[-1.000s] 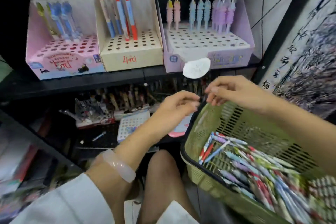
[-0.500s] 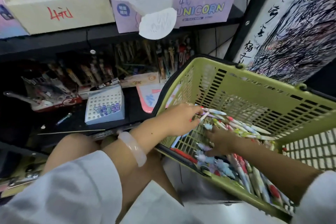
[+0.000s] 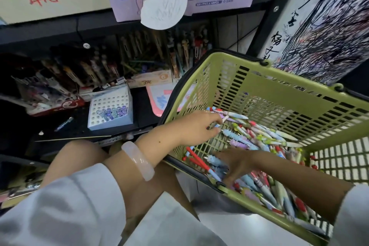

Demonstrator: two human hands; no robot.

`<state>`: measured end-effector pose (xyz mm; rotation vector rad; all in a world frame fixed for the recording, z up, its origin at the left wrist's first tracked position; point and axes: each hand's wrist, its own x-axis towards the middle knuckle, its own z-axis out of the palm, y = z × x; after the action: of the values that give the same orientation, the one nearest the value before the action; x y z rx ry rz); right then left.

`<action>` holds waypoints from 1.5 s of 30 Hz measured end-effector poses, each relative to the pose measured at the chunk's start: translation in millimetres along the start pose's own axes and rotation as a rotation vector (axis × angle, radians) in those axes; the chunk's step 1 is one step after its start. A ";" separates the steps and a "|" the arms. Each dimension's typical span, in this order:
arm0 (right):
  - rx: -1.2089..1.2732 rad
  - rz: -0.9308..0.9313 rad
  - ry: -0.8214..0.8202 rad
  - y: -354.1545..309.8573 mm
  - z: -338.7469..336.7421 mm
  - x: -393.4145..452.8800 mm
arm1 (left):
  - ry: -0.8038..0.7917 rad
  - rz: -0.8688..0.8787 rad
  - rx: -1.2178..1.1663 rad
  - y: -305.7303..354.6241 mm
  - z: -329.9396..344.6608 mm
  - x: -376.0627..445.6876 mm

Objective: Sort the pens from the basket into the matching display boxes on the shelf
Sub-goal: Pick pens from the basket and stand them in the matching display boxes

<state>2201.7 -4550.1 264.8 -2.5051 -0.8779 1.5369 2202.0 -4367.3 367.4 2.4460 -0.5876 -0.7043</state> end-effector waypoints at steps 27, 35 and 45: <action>0.795 -0.035 0.337 13.4 -5.7 -40.4 | 0.082 -0.019 -0.262 5.3 -5.6 -9.9; 1.328 -0.293 0.770 -20.9 -80.7 -89.7 | 0.122 -0.134 -0.687 22.1 -8.3 -6.8; 0.955 -0.332 0.677 -66.4 -120.4 -128.6 | 0.892 -0.044 0.216 29.4 -48.0 -33.1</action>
<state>2231.1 -4532.3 449.9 -1.8046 -0.2953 0.6438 2197.0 -4355.1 431.4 2.6265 -0.2480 0.4756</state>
